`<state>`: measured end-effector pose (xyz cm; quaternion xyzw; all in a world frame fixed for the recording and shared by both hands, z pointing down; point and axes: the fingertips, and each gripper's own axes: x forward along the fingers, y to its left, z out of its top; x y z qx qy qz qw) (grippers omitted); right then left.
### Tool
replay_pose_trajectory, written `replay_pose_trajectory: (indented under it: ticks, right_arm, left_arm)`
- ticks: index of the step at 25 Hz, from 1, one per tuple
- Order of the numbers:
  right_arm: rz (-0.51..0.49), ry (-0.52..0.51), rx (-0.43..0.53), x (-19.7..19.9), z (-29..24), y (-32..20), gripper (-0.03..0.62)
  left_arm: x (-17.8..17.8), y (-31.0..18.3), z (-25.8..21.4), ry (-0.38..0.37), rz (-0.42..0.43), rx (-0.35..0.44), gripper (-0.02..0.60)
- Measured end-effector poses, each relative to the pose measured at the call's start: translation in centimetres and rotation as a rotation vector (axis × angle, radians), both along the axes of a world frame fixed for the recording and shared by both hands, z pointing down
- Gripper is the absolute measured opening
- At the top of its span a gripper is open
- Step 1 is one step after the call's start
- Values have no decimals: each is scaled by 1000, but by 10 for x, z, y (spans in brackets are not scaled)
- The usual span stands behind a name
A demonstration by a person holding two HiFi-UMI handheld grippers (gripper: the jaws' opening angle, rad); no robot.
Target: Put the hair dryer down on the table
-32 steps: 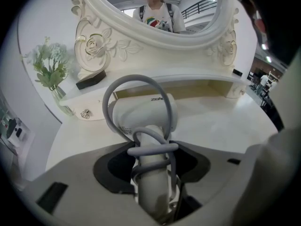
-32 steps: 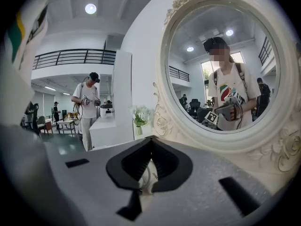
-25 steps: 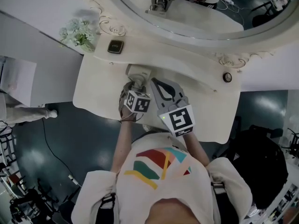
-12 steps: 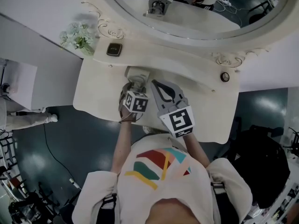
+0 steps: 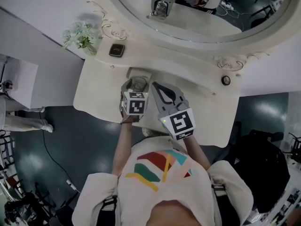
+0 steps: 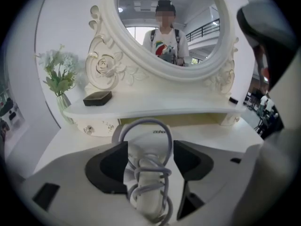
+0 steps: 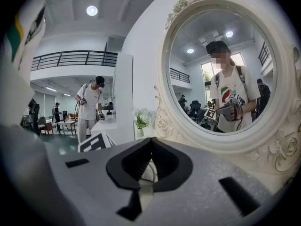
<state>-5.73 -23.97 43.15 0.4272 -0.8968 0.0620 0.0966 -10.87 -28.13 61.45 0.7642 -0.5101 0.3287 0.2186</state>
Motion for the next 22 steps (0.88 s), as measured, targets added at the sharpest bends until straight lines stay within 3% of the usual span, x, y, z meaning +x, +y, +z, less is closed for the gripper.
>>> replay_pose_trajectory:
  ticks: [5, 8, 12, 15, 22]
  right_arm:
    - [-2, -14, 16, -5, -8, 1, 0]
    - [2, -14, 38, -7, -13, 2, 0]
    - [14, -22, 68, -7, -23, 4, 0]
    - [19, -33, 84, -8, -30, 7, 0]
    - [5, -45, 118, -17, -43, 15, 0]
  left_arm:
    - [-5, -9, -41, 81, -36, 59, 279]
    - [-10, -14, -77, 121, -65, 142, 279]
    - [-16, -18, -132, 230, -107, 242, 279]
    - [-23, -14, -164, 253, -116, 324, 268]
    - [-45, 8, -223, 274, -189, 534, 140]
